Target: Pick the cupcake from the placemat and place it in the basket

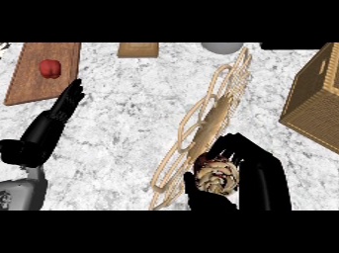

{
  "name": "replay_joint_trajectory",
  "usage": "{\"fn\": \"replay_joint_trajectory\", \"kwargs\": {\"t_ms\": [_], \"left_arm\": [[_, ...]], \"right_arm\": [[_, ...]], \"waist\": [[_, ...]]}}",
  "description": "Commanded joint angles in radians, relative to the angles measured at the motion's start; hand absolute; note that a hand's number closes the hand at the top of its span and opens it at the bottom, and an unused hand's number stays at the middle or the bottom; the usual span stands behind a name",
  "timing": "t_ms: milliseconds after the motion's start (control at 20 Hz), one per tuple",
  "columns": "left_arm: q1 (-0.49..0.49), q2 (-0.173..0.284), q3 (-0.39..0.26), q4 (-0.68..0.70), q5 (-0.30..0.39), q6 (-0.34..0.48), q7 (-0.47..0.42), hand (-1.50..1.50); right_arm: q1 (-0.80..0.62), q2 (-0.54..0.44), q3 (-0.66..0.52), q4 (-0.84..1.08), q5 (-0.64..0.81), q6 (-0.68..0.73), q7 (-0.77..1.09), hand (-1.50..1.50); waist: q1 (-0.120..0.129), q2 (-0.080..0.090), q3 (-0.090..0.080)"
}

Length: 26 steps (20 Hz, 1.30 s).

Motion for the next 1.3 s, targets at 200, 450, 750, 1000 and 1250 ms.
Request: {"fn": "replay_joint_trajectory", "kwargs": {"t_ms": [200,450,750,1000,1250], "left_arm": [[-0.008,0.007,0.013,-0.044,0.04,-0.032,0.049,0.0],[-0.029,-0.003,0.017,0.01,0.004,-0.002,0.0,0.0],[0.015,0.002,0.007,-0.007,-0.006,-0.017,-0.03,0.0],[-0.004,-0.015,0.002,0.003,-0.021,0.005,-0.009,0.0],[0.0,-0.002,0.015,-0.017,0.006,-0.022,0.004,0.0]], "right_arm": [[-0.135,0.001,0.081,-0.295,0.15,0.12,0.334,1.5],[-0.222,0.001,-0.085,-0.261,0.147,0.261,0.33,1.5],[-0.416,0.001,-0.345,-0.156,0.062,0.324,0.292,1.5],[-0.502,-0.039,-0.524,-0.013,0.049,0.28,0.217,1.5],[-0.596,-0.146,-0.766,0.122,-0.044,0.182,0.079,1.5]], "waist": [[0.003,0.0,-0.001],[0.005,0.004,-0.001],[0.014,0.005,-0.001],[0.011,0.006,0.0],[0.014,0.007,0.001]]}}
